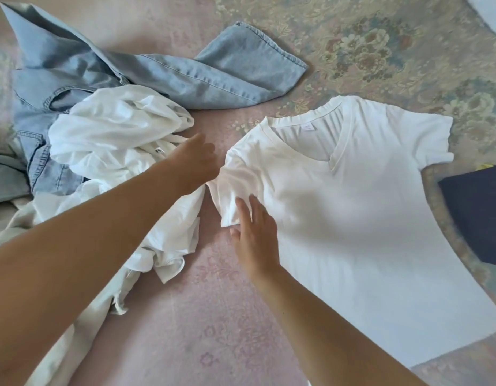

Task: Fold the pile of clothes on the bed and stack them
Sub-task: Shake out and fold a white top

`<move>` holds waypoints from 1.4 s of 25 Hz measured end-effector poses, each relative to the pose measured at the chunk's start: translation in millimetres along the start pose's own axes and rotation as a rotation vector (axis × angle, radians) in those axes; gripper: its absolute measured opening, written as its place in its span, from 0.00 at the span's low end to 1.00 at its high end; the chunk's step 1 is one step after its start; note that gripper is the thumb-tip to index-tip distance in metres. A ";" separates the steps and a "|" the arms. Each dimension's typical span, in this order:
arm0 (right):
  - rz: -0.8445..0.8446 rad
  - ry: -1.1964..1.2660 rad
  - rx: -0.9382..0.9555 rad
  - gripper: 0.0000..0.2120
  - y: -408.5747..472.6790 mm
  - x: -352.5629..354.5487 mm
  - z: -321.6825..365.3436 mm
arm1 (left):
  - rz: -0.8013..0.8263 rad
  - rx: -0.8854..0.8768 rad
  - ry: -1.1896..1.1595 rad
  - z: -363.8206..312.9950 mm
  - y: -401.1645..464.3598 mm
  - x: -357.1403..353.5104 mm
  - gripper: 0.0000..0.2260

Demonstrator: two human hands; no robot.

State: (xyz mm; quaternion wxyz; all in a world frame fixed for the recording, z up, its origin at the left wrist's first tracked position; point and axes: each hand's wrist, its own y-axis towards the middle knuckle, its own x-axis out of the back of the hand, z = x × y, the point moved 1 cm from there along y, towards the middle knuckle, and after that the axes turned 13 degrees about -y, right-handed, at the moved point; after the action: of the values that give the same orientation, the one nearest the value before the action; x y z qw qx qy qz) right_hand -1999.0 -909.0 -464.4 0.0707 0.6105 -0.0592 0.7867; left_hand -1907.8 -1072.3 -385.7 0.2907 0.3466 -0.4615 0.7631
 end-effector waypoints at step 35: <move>0.037 0.798 -0.824 0.06 52.5 4.9 -99.9 | -0.210 0.763 -1.452 -18.4 126.1 -21.5 0.18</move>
State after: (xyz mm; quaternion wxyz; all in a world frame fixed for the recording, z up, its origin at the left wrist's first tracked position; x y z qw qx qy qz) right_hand -2105.0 -942.5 -484.7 0.3060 0.1870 -0.3403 0.8693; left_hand -1996.2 -1109.3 -472.3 -0.1478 0.8695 -0.2090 0.4224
